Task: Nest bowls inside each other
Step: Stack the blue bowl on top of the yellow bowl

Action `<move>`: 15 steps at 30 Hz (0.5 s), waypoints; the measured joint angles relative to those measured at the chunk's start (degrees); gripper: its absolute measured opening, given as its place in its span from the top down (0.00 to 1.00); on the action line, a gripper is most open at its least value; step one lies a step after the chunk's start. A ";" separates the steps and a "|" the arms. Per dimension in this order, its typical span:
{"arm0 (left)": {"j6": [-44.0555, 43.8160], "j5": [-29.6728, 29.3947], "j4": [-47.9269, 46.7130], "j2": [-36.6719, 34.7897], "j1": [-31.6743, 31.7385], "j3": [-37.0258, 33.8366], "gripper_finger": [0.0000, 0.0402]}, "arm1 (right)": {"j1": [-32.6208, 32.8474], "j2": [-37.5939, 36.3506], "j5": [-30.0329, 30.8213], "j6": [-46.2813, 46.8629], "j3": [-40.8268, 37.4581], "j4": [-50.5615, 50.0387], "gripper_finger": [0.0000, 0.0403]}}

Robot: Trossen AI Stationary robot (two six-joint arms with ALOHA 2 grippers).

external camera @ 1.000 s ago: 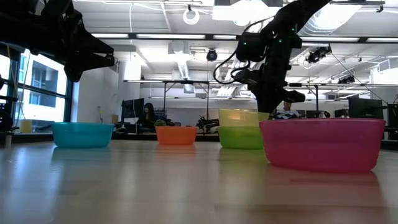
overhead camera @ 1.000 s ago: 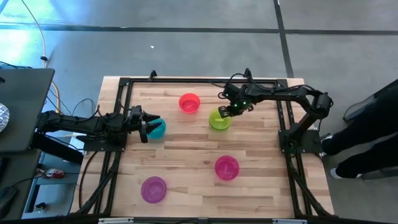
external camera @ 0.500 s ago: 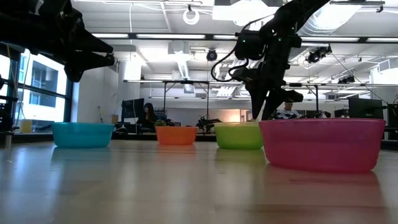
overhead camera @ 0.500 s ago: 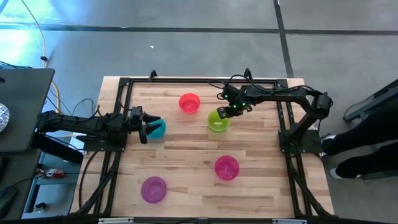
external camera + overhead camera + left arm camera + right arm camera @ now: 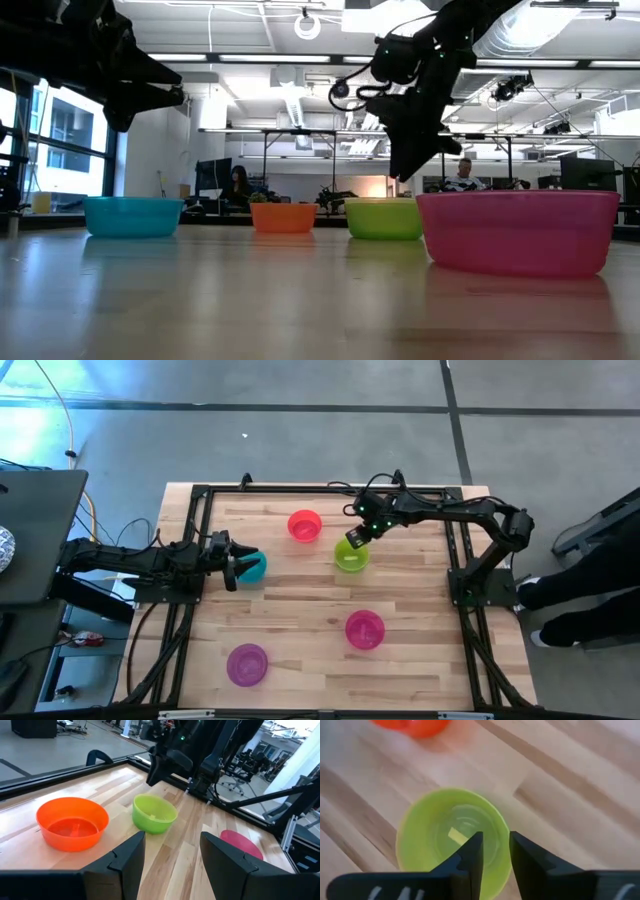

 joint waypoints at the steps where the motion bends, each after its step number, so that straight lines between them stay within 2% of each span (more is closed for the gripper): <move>1: -0.02 -0.02 0.00 0.00 0.00 0.00 0.55 | 0.00 0.00 0.03 -2.49 0.00 0.13 0.79; 10: -0.89 -0.91 0.01 0.00 0.00 0.00 0.55 | -0.12 0.00 -0.22 -16.05 0.02 2.26 0.76; 15: -3.57 -9.98 0.04 0.39 1.16 0.00 0.55 | -0.17 0.00 -5.98 -19.87 0.92 1.94 0.76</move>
